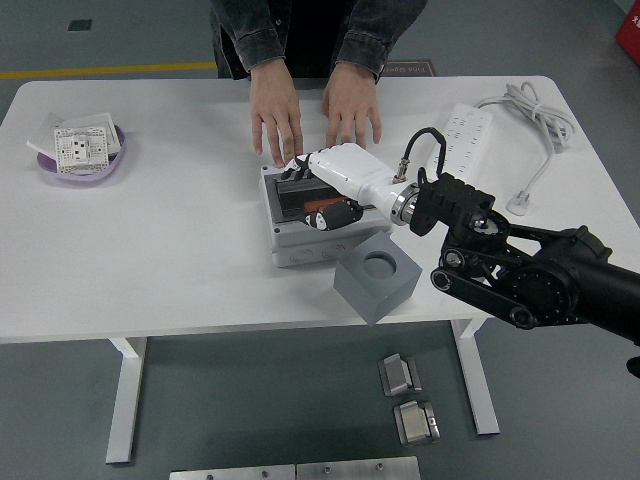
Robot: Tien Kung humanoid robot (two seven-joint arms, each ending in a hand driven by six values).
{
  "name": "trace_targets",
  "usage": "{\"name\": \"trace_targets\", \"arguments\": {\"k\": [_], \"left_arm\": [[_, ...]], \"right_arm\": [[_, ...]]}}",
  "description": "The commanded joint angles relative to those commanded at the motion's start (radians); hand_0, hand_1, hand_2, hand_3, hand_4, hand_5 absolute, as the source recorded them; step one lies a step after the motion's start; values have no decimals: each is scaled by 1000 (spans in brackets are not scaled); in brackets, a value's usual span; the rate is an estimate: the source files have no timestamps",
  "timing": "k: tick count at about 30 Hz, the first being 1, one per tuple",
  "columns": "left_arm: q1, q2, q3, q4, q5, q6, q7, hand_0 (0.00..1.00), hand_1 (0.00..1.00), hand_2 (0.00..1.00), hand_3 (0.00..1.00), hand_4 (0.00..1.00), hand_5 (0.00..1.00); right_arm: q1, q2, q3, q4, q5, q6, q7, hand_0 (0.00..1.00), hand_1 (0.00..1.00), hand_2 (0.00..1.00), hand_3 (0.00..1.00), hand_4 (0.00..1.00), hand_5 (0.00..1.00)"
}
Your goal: Pick up the cylinder from the cube,place it in the box,flap close box
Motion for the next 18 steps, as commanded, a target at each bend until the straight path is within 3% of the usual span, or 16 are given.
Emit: {"name": "trace_targets", "arguments": {"k": [6,18], "left_arm": [[4,-3,5,3,-7,0,0,698,684,509,751,757,338],[23,-8,21,15,-33,1,0,698,684,509,750,757,337]], "right_arm": [[-74,-25,103,40,-50,19,-24,644,649,686,773,758,222],[-386,-95,455,246,-178,26,-54,641,642,684,761,748,219]]}}
